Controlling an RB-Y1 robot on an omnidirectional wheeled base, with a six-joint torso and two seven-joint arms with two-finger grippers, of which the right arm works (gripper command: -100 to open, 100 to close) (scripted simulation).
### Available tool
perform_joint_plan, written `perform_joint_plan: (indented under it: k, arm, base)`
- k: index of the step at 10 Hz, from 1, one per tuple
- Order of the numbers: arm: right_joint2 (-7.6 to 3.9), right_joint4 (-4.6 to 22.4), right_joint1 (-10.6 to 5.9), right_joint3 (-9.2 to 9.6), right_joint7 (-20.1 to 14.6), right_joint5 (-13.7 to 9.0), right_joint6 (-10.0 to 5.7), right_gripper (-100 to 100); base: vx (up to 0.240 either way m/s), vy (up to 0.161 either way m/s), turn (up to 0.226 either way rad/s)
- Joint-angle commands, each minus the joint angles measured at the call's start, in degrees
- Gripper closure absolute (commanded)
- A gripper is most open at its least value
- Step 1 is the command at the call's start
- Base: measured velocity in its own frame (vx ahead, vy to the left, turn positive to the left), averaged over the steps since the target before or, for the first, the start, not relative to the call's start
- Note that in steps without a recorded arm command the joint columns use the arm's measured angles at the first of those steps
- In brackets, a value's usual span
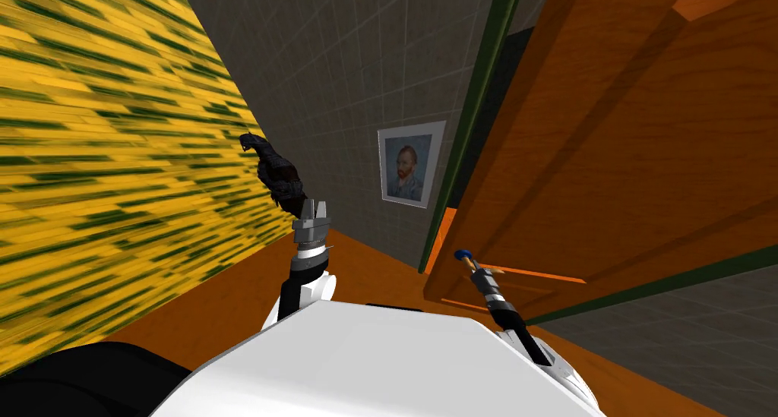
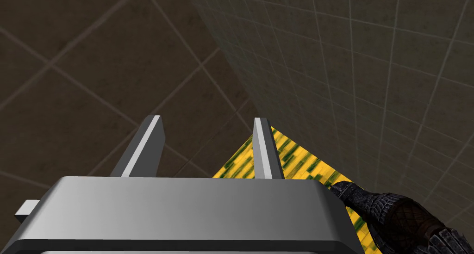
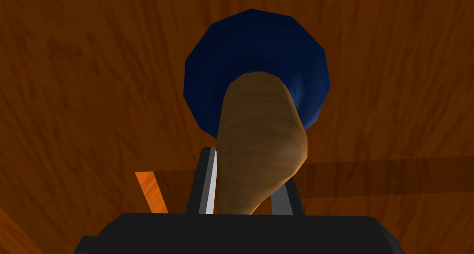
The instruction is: Pull the door open
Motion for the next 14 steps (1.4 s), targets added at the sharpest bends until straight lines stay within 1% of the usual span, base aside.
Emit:
perform_joint_plan:
  k: [1, 4, 6, 7, 8, 9, 12, 13, 14]
  arm:
    - [-1.06, -0.05, 1.29, 1.23, -1.0, 0.07, -2.1, 100]
    - [-2.12, 0.0, 2.29, 2.27, -1.93, 0.06, -3.85, 100]
    - [-3.31, 0.06, 3.42, 3.46, -2.98, 0.05, -5.83, 100]
    - [-3.75, 0.08, 3.83, 3.89, -3.36, 0.04, -6.55, 100]
    - [-3.27, 0.36, 3.38, 3.75, -3.16, 0.1, -6.01, 100]
    - [-3.63, 0.88, 3.93, 4.25, -3.72, 0.21, -7.34, 100]
    - [-4.47, 1.64, 4.8, 4.82, -4.52, 0.32, -9.5, 100]
    - [-4.94, 2.06, 5.28, 5.14, -4.96, 0.38, -10.69, 100]
    - [-5.24, 2.33, 5.59, 5.34, -5.25, 0.41, -11.46, 100]
  base:
    - [-0.203, -0.08, 0.132]
    - [-0.126, -0.035, 0.065]
    - [-0.152, -0.057, 0.107]
    - [-0.16, -0.069, 0.108]
    - [-0.066, -0.025, 0.028]
    - [-0.143, -0.018, 0.168]
    - [-0.218, -0.086, 0.174]
    - [-0.233, -0.06, 0.202]
    - [-0.245, -0.09, 0.194]
